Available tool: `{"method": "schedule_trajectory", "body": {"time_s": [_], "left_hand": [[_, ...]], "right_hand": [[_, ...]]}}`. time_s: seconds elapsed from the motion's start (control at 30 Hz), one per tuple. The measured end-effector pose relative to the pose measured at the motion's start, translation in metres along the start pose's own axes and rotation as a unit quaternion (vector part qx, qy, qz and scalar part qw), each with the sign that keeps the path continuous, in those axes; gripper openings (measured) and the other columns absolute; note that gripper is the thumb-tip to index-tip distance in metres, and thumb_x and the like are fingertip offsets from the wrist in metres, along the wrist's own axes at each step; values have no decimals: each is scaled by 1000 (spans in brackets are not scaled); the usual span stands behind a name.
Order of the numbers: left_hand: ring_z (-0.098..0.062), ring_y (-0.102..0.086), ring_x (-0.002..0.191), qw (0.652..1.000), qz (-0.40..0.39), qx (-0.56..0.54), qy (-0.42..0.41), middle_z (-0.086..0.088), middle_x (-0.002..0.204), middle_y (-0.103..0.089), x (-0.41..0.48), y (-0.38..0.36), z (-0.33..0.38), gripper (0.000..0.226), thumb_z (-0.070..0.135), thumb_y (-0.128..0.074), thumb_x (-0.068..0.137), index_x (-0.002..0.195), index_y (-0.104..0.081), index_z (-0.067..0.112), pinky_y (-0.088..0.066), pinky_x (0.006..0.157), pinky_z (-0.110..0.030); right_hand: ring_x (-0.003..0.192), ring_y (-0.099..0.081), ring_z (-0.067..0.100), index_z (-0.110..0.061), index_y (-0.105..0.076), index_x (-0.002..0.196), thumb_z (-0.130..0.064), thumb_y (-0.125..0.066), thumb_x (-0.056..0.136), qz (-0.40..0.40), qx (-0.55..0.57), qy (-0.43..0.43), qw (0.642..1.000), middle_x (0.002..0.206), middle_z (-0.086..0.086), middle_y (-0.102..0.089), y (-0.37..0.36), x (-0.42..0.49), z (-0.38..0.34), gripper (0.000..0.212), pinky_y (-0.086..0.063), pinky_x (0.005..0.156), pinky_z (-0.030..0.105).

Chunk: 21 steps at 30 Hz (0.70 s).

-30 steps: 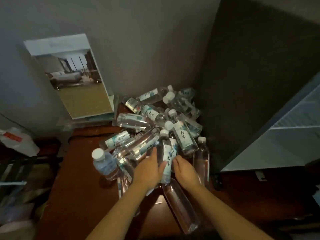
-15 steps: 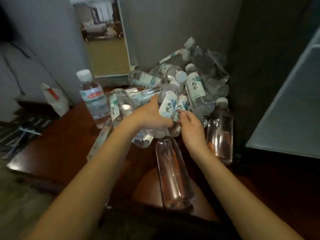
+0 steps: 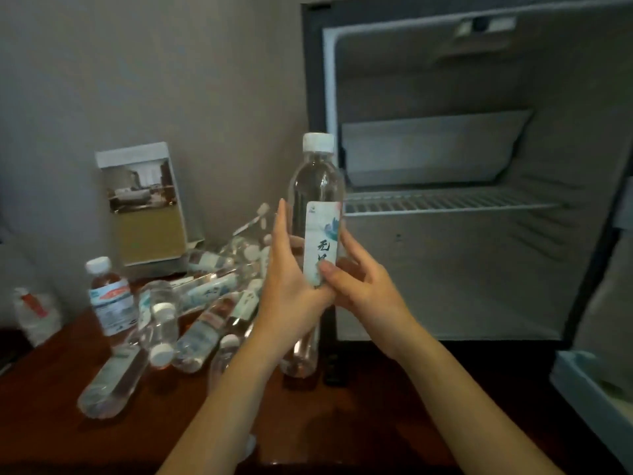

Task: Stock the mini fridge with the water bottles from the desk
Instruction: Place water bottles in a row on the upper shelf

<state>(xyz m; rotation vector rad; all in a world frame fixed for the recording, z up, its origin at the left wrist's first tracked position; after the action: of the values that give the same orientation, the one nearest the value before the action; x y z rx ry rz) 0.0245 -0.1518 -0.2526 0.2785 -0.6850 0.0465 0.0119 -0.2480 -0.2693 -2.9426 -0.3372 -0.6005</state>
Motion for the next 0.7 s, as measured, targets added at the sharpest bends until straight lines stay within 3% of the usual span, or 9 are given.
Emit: {"method": "schedule_trajectory", "body": {"time_s": [0.1,0.3,0.53,0.7], "left_hand": [[-19,-49,125,995,-40,-46,-77,-3,142,-41,5,-55,40,110,32,-76,64,134,3,62,-48,96,-47],[-19,-46,129,978,-142,-102,-116,-4,146,-37,24,-141,78,107,41,-70,63,125,12,70,-45,101,-46],[-19,-50,125,964,-179,-165,-107,0,142,-40,30,-185,79,109,31,-73,61,122,6,74,-50,95,-46],[-9,-57,114,956,-208,-190,-77,10,129,-46,33,-210,74,116,5,-73,69,138,9,50,-53,85,-27]], "right_hand": [[105,-65,17,-24,-41,138,-9,-62,86,55,-55,54,995,116,6,-67,51,-19,-38,58,-54,88,30],[105,-65,21,-22,-45,137,-4,-63,85,175,-81,89,977,114,8,-68,124,-39,-75,57,-52,92,35],[103,-66,19,-24,-48,133,-3,-62,85,186,-114,71,973,114,6,-68,161,-51,-84,54,-54,88,29],[97,-68,15,-30,-46,134,-10,-64,85,189,-147,44,970,112,6,-69,186,-49,-81,56,-56,78,25]]}}
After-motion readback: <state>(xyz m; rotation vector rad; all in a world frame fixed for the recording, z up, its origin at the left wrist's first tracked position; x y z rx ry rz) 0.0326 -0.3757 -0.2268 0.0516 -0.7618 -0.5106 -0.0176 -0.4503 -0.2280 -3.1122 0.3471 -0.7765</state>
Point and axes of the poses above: each hand's wrist, its own x-axis towards the middle knuckle, its own y-axis out of the back of the hand, z = x × y, the point moved 9 cm from there along x, towards the middle knuckle
